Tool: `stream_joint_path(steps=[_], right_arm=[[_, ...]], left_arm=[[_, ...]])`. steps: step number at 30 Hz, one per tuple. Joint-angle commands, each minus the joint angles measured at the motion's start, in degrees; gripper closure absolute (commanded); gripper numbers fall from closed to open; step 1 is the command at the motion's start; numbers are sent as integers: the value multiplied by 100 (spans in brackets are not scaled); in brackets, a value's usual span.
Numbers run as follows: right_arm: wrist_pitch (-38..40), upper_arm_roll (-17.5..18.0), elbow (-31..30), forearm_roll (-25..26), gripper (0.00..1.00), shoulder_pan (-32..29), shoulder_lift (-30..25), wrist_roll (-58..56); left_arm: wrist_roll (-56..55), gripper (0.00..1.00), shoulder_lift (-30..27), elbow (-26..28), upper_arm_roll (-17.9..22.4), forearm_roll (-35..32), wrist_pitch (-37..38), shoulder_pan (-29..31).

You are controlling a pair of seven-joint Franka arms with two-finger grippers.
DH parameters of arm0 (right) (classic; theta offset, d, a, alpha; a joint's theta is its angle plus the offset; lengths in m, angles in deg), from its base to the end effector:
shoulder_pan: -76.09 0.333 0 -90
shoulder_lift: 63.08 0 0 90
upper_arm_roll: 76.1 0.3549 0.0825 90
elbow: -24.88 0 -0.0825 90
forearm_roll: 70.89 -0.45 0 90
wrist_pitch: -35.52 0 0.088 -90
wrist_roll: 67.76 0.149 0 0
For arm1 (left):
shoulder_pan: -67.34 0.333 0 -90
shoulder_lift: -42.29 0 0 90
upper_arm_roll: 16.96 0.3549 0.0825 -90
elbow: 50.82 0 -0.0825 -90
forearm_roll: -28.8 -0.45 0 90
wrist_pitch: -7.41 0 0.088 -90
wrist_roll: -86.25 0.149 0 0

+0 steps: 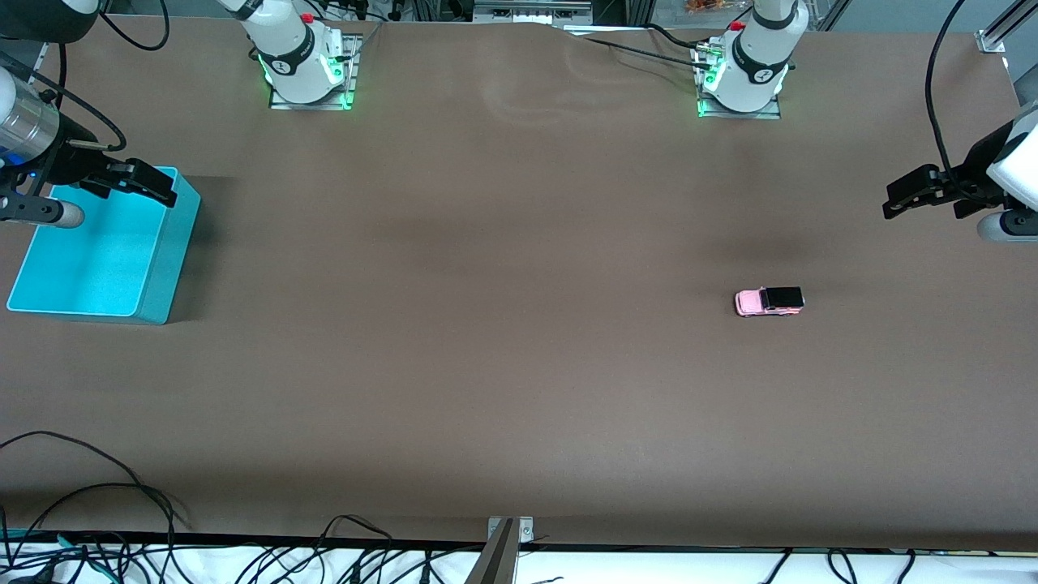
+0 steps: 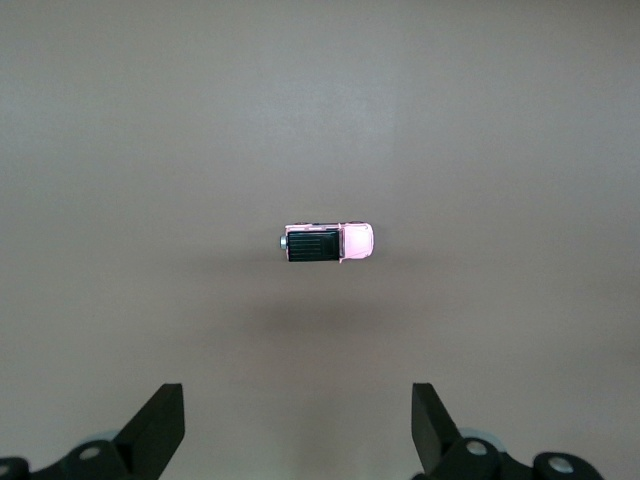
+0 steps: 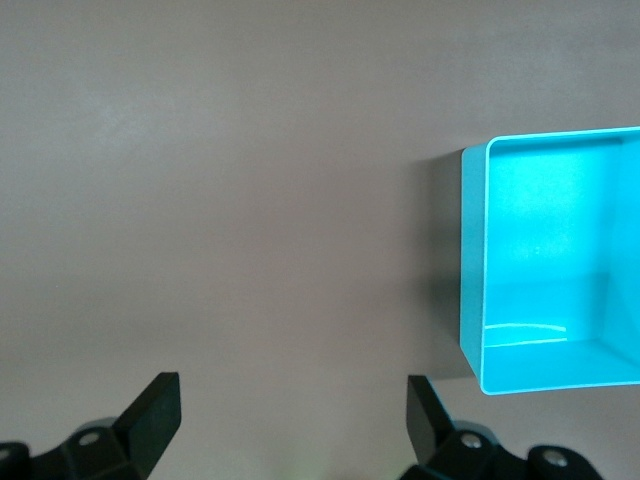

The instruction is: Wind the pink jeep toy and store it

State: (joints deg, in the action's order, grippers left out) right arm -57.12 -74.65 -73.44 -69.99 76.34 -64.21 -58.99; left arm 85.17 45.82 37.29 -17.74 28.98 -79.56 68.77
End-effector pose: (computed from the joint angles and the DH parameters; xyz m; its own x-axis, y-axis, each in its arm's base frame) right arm 0.6080 0.0159 0.5595 0.9896 -0.1225 -0.0760 -0.1207 -0.9923 0.0280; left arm 0.6319 0.0069 0.5961 0.9962 0.0299 -0.0815 0.0302 -0.9995 0.0024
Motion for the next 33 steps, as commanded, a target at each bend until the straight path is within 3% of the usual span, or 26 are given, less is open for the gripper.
stream_joint_path(steps=[1,33], right_arm=[[70,39,111,-2,0,-33,8,-17],[61,30,120,-2,0,-33,34,-69]], left_arm=[[-7,0,16,-101,-1,70,93,7],[20,0,-19,-22,43,26,154,42]])
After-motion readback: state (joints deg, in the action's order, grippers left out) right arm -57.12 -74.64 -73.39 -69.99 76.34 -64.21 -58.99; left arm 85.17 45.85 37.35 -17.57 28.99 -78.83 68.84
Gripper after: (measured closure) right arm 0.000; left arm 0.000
